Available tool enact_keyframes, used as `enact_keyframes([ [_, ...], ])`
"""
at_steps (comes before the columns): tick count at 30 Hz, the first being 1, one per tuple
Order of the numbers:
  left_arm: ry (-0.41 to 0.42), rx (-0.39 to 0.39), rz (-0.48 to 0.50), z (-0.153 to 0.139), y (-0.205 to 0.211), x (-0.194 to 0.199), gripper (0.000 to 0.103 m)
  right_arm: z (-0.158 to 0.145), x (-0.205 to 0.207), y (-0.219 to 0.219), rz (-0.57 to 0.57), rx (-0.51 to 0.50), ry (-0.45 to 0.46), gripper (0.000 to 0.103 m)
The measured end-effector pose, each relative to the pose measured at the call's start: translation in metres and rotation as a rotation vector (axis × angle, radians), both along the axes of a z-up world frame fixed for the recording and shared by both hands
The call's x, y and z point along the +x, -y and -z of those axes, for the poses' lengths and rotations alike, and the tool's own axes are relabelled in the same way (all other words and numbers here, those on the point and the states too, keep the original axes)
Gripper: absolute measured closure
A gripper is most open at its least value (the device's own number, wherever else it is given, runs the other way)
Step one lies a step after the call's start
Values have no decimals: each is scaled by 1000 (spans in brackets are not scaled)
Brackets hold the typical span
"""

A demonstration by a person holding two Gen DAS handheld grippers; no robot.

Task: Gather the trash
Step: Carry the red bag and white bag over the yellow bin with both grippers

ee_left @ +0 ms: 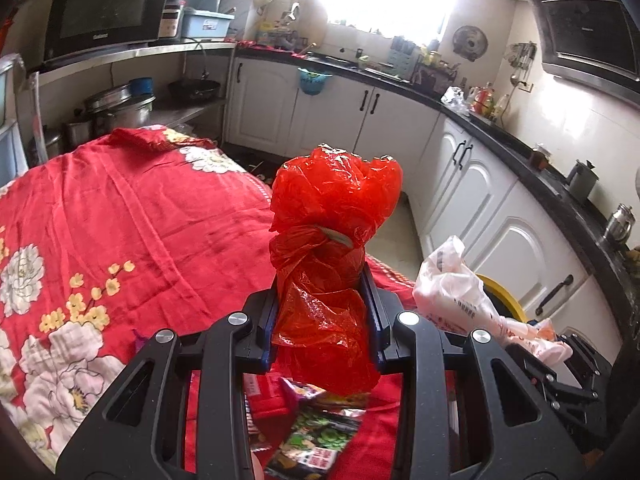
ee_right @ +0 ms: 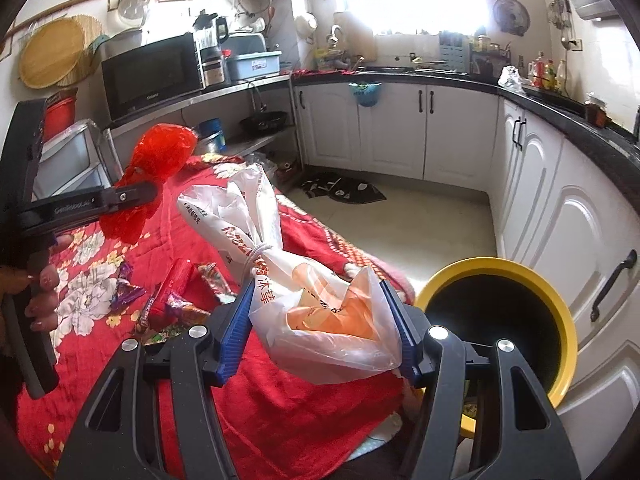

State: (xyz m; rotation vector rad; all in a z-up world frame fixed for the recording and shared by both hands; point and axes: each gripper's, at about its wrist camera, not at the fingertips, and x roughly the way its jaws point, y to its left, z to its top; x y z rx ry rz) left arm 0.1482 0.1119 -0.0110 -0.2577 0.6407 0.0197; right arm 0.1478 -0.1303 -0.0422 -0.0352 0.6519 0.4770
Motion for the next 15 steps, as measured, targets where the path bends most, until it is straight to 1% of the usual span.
enact_keyframes([
  [15, 49, -6, 85, -15, 41, 1, 76, -19, -9, 44, 113, 30, 45, 45],
])
